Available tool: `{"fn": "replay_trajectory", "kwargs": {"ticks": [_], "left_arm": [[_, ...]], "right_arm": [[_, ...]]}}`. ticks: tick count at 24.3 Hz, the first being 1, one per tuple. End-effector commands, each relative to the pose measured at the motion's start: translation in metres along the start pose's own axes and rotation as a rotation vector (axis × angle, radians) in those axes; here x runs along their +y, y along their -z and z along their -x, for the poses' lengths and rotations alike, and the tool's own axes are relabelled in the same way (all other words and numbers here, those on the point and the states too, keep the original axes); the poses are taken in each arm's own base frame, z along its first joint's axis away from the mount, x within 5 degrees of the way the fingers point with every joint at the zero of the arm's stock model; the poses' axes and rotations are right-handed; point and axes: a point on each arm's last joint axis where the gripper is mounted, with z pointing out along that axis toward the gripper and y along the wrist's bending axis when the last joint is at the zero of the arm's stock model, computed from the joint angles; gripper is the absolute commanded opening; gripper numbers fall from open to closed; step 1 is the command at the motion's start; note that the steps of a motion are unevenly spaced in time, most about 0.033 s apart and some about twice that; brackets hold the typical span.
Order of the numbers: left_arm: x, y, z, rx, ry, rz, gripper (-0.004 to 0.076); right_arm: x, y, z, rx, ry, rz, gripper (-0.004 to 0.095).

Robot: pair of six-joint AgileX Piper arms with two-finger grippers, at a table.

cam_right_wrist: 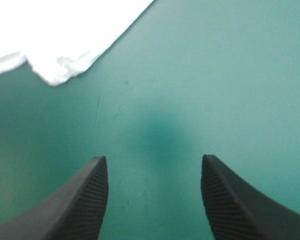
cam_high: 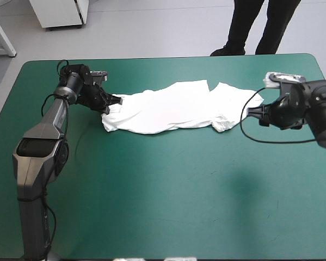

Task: Fold the cloth

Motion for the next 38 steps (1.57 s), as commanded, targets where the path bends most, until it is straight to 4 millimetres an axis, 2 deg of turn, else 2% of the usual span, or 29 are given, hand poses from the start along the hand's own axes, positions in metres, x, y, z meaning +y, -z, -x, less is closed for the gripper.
{"fn": "replay_trajectory", "kwargs": {"ticks": [1, 4, 8, 11, 13, 15, 16, 17, 20, 25, 26, 28, 32, 34, 38], "left_arm": [[0.000, 0.010, 0.000, -0.007, -0.006, 0.008, -0.0010], [0.000, 0.011, 0.000, -0.006, -0.006, 0.008, -0.0010], [0.000, 0.012, 0.000, -0.008, -0.006, 0.008, -0.0010], [-0.003, 0.013, 0.000, -0.014, -0.012, -0.022, -0.0010], [-0.003, 0.013, 0.000, -0.016, -0.011, -0.026, -0.0010], [-0.003, 0.013, 0.000, -0.016, -0.013, -0.026, -0.0010], [-0.003, 0.013, 0.000, -0.016, -0.016, -0.026, -0.0010], [-0.003, 0.013, 0.000, -0.016, -0.016, -0.026, -0.0010], [-0.004, 0.013, 0.000, -0.017, -0.024, -0.029, -0.0010], [-0.004, 0.013, 0.001, -0.027, -0.035, -0.030, -0.0010], [-0.004, 0.013, 0.001, -0.028, -0.037, -0.032, -0.0010], [-0.004, 0.013, 0.001, -0.026, -0.035, -0.036, -0.0010], [-0.004, 0.013, 0.001, -0.024, -0.035, -0.036, -0.0010], [-0.004, 0.014, 0.001, -0.026, -0.036, -0.036, -0.0010], [-0.005, 0.021, 0.000, -0.022, -0.038, -0.038, -0.0010]], "right_arm": [[-0.017, 0.008, 0.037, -0.085, -0.037, 0.008, 0.0523], [-0.020, -0.006, 0.061, -0.056, -0.021, -0.030, 0.0523], [-0.016, -0.035, 0.087, -0.043, -0.022, -0.028, 0.0523], [-0.011, -0.074, 0.112, -0.024, -0.026, -0.022, 0.0523], [-0.010, -0.091, 0.120, -0.021, -0.027, -0.018, 0.0523], [-0.008, -0.105, 0.127, -0.016, -0.030, -0.017, 0.0522], [-0.008, -0.120, 0.131, -0.007, -0.030, -0.018, 0.0523], [-0.007, -0.125, 0.133, -0.007, -0.030, -0.018, 0.0523], [-0.013, -0.155, 0.139, 0.007, -0.046, -0.020, 0.0523], [-0.017, -0.199, 0.132, 0.082, -0.077, 0.004, 0.0505], [-0.016, -0.204, 0.130, 0.096, -0.080, 0.011, 0.0487], [-0.014, -0.218, 0.124, 0.145, -0.087, 0.027, 0.0354], [-0.010, -0.228, 0.118, 0.192, -0.053, 0.052, -0.0021], [-0.010, -0.228, 0.119, 0.190, -0.052, 0.058, -0.0011], [-0.010, -0.216, 0.121, 0.186, -0.045, 0.050, -0.0017]]}}
